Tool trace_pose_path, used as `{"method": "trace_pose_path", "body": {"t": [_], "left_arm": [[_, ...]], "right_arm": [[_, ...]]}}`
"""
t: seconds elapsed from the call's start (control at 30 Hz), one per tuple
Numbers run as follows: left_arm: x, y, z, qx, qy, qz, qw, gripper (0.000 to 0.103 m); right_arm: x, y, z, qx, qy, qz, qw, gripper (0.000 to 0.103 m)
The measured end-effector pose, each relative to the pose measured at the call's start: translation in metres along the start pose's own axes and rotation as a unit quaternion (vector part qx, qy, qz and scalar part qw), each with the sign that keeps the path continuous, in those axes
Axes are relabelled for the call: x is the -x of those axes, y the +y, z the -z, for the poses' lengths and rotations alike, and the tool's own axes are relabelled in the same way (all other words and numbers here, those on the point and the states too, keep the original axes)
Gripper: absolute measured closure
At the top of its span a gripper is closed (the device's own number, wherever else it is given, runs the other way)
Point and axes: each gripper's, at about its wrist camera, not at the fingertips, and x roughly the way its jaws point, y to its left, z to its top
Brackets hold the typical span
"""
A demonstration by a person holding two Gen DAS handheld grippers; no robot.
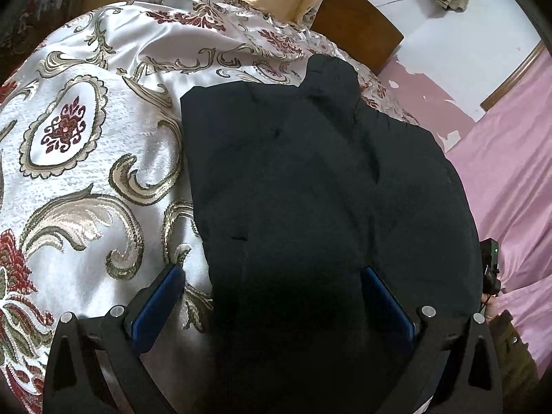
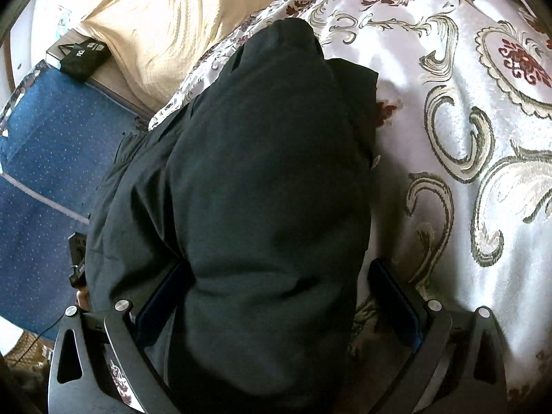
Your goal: Fold large clothes
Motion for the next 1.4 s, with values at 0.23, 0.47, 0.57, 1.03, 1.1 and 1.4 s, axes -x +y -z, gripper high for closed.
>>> {"method": "trace_pose_path", "body": {"t": [0.23,0.47,0.57,1.03,1.1,1.4], "left_arm": [[-0.002,-0.001,-0.004,0.0,0.006,-0.002,1.0,0.0],[-0.006,-0.003,-0.006,-0.001,0.014,-0.015,0.9998,0.0],[-0.006,-0.01,-0.004,-0.003,0.017,-0.026,0.9995,0.002],[-0.004,-0.033,-0.002,-0.035,0.008,-0.049,0.9982,0.029],[-0.005,-0.036,-0.003,-0.036,0.007,-0.053,0.9979,0.03],[0.004,-0.053,0.005,-0.057,-0.006,-0.079,0.9952,0.051]], "right_arm": [[0.007,-0.001,0.002,0.005,0.001,0.009,1.0,0.001],[0.008,0.015,0.003,0.019,-0.002,0.01,1.0,0.02],[0.01,0.02,0.0,0.024,-0.001,0.016,1.0,0.026],[0.013,0.043,-0.001,0.045,-0.008,0.056,0.997,0.04],[0.014,0.047,-0.001,0.051,-0.01,0.063,0.997,0.042],[0.019,0.072,0.0,0.081,-0.021,0.111,0.99,0.057]]}}
